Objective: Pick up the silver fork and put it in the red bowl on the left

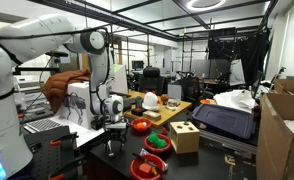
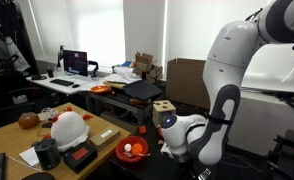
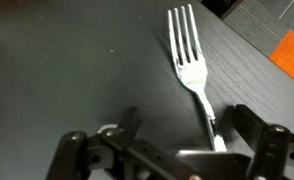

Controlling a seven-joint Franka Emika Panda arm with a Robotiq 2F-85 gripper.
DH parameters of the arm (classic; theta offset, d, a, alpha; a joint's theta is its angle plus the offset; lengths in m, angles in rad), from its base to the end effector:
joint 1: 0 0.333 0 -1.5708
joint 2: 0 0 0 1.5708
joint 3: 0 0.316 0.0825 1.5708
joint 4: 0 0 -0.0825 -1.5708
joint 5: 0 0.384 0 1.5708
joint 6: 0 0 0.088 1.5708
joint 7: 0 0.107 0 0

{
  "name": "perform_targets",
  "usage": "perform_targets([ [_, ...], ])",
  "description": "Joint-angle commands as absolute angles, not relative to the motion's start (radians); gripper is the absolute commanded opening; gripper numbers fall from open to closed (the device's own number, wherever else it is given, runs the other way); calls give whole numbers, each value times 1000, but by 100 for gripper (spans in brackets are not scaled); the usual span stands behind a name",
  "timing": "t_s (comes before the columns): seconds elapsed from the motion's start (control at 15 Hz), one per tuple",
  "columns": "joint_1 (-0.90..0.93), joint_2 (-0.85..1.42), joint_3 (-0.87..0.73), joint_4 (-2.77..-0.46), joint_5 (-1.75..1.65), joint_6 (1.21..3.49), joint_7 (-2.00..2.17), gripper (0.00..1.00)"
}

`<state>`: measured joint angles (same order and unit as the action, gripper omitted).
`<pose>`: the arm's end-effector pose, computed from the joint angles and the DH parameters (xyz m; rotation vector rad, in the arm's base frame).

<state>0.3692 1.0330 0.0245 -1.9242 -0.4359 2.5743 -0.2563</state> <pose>0.4632 0.2027 -0.0705 2.5330 1.4761 -0.5348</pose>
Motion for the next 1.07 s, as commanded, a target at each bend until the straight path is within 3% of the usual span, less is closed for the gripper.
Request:
perform_targets([
  [0.0, 422, 1054, -58, -1849, -524, 2509, -214, 100],
  [0.4, 390, 1096, -104, -1749, -646, 2515, -231, 100],
  [1.0, 232, 1122, -5, -1704, -635, 2560, -316, 100],
])
